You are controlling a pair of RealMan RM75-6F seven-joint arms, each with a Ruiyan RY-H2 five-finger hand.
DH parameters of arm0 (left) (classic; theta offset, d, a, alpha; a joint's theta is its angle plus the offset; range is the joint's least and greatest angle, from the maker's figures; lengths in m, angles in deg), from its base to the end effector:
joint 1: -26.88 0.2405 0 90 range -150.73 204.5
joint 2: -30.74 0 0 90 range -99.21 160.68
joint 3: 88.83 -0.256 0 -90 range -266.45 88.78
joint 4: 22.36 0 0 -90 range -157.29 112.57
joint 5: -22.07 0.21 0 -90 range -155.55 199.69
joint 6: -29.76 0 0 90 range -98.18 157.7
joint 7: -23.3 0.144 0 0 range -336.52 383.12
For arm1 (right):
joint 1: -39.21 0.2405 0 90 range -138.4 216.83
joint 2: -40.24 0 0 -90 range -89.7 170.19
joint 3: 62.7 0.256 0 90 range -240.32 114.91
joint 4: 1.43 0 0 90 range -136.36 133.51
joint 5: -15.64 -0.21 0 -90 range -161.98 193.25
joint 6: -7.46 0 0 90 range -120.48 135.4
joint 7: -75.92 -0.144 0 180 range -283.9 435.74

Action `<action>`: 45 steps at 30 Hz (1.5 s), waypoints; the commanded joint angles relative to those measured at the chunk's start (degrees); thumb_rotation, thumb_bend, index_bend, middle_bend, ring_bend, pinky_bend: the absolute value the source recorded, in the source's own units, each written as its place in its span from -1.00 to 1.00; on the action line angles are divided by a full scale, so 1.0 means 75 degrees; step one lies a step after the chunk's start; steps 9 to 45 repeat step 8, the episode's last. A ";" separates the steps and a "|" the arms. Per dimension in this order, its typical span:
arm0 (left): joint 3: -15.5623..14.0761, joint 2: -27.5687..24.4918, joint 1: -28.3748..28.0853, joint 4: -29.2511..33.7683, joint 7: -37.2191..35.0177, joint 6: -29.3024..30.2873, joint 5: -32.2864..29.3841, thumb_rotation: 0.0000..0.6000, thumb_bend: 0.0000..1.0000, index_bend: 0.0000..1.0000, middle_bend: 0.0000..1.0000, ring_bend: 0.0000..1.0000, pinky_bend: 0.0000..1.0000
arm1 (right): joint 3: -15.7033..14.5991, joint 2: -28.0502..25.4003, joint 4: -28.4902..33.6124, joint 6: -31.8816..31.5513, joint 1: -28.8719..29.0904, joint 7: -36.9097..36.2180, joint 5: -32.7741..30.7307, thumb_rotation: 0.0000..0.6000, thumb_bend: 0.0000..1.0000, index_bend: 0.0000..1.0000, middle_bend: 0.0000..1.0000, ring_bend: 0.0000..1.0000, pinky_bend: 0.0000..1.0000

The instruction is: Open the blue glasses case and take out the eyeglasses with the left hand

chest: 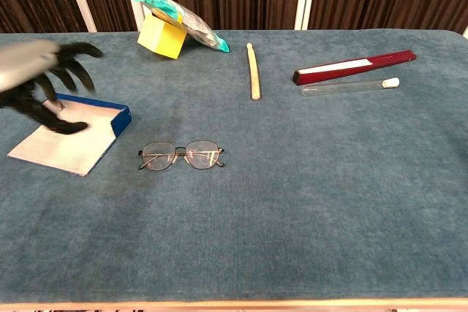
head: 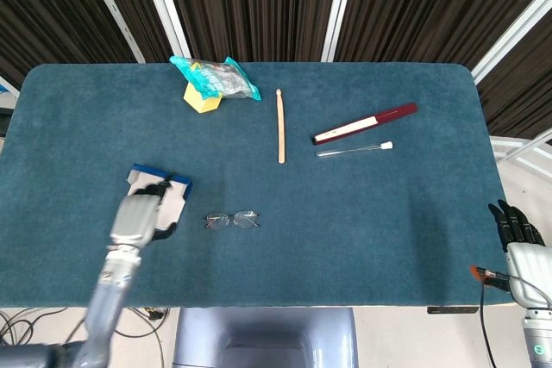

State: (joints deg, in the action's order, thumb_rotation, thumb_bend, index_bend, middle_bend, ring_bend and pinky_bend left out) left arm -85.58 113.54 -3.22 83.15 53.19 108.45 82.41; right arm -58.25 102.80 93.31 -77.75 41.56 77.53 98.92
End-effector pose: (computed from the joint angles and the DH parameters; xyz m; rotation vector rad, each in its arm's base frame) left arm -0.1805 0.2625 0.0340 -1.5753 -1.0266 -0.8884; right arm -0.3162 -0.1725 0.1705 1.3105 -0.9170 0.8628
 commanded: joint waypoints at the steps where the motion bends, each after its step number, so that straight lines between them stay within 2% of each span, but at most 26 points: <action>1: -0.1253 -0.1432 0.0974 -0.0329 -0.0989 0.0675 0.1598 1.00 -0.77 -1.00 -1.00 -1.00 -1.00 | -0.0014 0.0046 -0.0106 -0.0161 -0.0004 0.0045 0.0206 1.00 -0.61 -1.00 -1.00 -1.00 -0.64; 4: -0.1641 -0.1923 0.1411 -0.0686 -0.1400 0.1207 0.2264 1.00 -0.81 -1.00 -1.00 -1.00 -1.00 | -0.0023 0.0116 -0.0234 -0.0346 -0.0030 0.0054 0.0393 1.00 -0.61 -1.00 -1.00 -1.00 -0.64; 8: -0.1739 -0.2015 0.1883 -0.1281 -0.1924 0.1844 0.2676 1.00 -0.81 -1.00 -1.00 -1.00 -1.00 | -0.0028 0.0176 -0.0362 -0.0478 -0.0058 0.0068 0.0496 1.00 -0.61 -1.00 -1.00 -1.00 -0.64; 45: -0.1739 -0.2015 0.1883 -0.1281 -0.1924 0.1844 0.2676 1.00 -0.81 -1.00 -1.00 -1.00 -1.00 | -0.0028 0.0176 -0.0362 -0.0478 -0.0058 0.0068 0.0496 1.00 -0.61 -1.00 -1.00 -1.00 -0.64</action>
